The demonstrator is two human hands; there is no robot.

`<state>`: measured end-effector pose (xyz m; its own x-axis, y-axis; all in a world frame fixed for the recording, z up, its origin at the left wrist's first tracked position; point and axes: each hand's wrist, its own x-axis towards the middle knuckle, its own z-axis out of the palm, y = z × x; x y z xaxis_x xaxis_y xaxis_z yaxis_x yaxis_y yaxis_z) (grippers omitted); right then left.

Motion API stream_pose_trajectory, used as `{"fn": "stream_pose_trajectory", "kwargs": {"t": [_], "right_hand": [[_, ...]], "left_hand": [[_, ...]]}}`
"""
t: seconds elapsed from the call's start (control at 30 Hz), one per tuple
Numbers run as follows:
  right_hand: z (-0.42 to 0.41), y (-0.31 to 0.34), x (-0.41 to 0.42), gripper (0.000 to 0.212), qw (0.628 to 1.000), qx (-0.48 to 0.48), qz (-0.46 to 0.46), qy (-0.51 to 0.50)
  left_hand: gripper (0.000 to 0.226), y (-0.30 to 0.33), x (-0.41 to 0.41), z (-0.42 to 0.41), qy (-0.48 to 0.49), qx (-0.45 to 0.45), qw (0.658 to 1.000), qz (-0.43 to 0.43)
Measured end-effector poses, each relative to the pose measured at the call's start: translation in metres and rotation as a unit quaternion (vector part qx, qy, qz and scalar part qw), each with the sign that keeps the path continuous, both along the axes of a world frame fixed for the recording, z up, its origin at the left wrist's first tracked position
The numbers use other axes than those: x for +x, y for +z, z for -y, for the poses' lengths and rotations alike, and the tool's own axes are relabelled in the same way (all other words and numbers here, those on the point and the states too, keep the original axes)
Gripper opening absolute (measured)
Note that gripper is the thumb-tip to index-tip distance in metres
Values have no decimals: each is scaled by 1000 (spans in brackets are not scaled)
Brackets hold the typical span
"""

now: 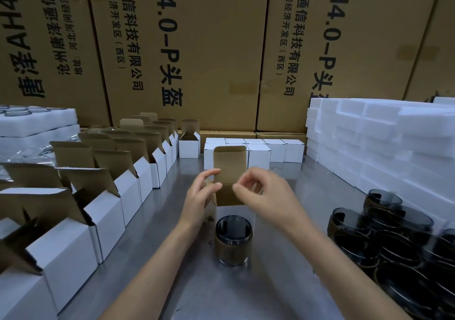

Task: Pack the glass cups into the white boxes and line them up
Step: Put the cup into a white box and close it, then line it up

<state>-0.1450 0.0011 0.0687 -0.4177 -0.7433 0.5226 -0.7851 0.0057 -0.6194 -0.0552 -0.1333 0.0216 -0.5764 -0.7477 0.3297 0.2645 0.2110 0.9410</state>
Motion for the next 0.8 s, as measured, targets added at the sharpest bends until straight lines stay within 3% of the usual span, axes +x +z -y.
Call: {"fn": "stream_pose_trajectory", "kwargs": {"t": [0.1, 0.2, 0.43, 0.6, 0.7, 0.8], "right_hand": [[-8, 14, 16, 25, 975, 152, -160, 32], [-10, 9, 25, 30, 939, 219, -260, 49], [-10, 8, 29, 10, 926, 283, -238, 77], [-15, 31, 18, 7, 959, 239, -110, 109], [-14, 38, 11, 15, 988, 117, -15, 102], [-8, 29, 7, 5, 999, 5, -47, 23]], "left_hand": [[38, 2, 2, -1, -23, 30, 999, -22], [53, 1, 5, 2, -36, 80, 996, -3], [74, -7, 9, 3, -144, 146, 979, 7], [73, -5, 9, 0, -148, 166, 975, -23], [71, -4, 9, 0, -147, 174, 973, -46], [59, -6, 11, 1, -147, 168, 974, -38]]}}
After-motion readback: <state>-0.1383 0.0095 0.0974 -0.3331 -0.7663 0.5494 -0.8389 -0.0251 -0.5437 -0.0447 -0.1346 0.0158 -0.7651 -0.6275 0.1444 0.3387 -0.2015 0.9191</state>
